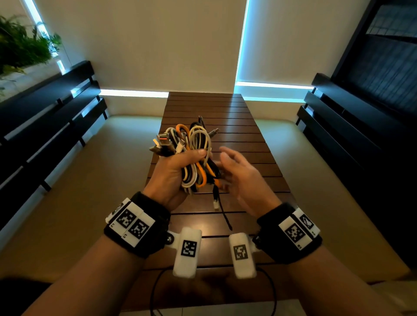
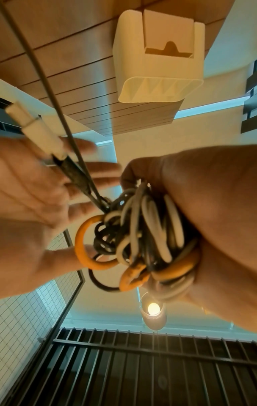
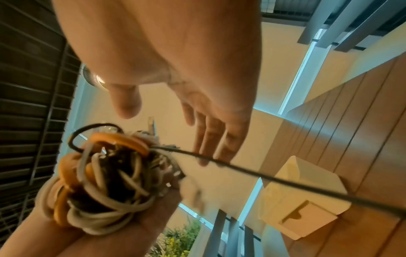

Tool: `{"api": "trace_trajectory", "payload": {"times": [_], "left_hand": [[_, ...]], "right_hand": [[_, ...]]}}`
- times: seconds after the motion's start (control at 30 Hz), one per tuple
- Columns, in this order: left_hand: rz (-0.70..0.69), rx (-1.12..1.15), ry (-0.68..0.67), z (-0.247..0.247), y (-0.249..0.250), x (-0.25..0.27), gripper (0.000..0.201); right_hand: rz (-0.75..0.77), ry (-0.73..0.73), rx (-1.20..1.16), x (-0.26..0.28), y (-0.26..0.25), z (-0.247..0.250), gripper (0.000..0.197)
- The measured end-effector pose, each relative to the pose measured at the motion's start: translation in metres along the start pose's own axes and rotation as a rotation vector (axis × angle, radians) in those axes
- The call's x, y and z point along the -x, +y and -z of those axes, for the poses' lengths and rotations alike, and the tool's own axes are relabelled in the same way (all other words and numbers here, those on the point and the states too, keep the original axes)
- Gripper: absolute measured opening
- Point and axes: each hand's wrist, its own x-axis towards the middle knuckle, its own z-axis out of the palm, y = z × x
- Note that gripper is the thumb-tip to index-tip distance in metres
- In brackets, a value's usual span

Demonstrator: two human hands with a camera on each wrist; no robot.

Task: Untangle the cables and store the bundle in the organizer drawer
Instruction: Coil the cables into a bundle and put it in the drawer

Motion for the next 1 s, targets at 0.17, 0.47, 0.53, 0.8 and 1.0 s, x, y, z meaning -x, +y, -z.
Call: {"api": "trace_trajectory", "payload": {"times": [0.17,0.47,0.53,0.8,1.0], "left_hand": [[0.031,0.043,0.033,0.011,0.004,0.0,0.019],[0.055,0.079,0.016,0.012,0.001,0.005,0.022],[0.056,0.099,0.017,0.013,-0.002,0.006,0.025],[0.048,0.046,-0.005,0.015,-0.01,0.012,0.017],[0.043,0.092,0.033,0.012,-0.014,0.011,0.027]], "right_hand": [[-0.03,-0.251,0.259,0.007,0.014,0.017,0.028],[0.074,-0.029,0.72,0.009,0.01,0.01,0.016],[0.06,0.009,0.724,0.005,0.006,0.011,0.014],[0.095,0.129,0.305,0.005,-0.009,0.005,0.02],[0.298,0.307,0.341,0.0,0.002,-0.005,0.021]]}}
